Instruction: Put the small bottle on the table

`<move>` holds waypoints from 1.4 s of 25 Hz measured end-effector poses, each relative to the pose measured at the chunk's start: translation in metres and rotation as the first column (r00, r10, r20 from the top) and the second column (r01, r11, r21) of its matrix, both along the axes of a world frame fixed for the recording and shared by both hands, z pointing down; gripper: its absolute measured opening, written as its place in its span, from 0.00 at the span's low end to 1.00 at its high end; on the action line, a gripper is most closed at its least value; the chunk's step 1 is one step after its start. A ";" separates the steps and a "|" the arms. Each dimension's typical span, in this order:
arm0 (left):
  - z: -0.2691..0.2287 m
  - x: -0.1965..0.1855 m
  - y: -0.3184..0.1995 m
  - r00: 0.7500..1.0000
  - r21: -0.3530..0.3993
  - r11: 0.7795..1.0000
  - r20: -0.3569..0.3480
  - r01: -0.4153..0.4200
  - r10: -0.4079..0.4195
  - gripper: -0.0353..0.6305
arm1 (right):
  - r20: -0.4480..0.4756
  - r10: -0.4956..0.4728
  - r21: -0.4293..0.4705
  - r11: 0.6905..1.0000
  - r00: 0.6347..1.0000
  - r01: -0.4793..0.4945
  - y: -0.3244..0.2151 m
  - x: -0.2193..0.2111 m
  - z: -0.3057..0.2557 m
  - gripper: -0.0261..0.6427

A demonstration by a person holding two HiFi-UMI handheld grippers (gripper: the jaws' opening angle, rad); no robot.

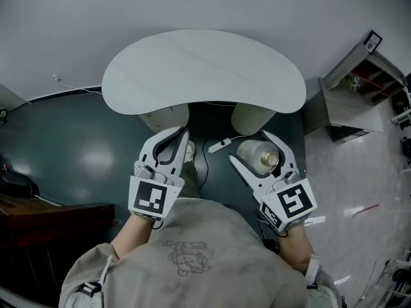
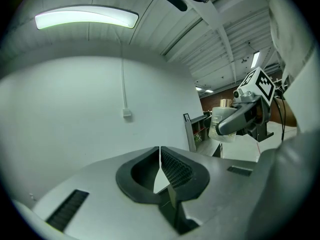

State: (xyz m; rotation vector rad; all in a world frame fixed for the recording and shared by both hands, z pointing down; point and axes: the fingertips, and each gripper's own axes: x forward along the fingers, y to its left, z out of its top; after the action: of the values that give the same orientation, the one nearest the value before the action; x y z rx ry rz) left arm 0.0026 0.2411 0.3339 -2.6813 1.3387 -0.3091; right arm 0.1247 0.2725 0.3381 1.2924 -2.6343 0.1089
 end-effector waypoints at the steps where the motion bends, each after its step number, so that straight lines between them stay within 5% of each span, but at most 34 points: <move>1: 0.001 -0.003 -0.007 1.000 -0.005 1.000 0.002 0.004 -0.004 0.09 | -0.006 -0.004 -0.005 1.000 1.000 0.004 -0.008 -0.002 0.001 0.55; 35: -0.006 -0.091 -0.379 0.999 -0.081 0.995 0.013 -0.051 0.052 0.09 | -0.079 0.028 -0.166 0.985 0.996 -0.040 -0.379 -0.095 0.000 0.55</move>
State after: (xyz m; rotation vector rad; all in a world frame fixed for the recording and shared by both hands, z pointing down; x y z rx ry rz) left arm -0.0884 -0.1375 0.3282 -2.7687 1.2771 -0.3847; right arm 0.0302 -0.1060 0.3382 1.2599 -2.4802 0.2737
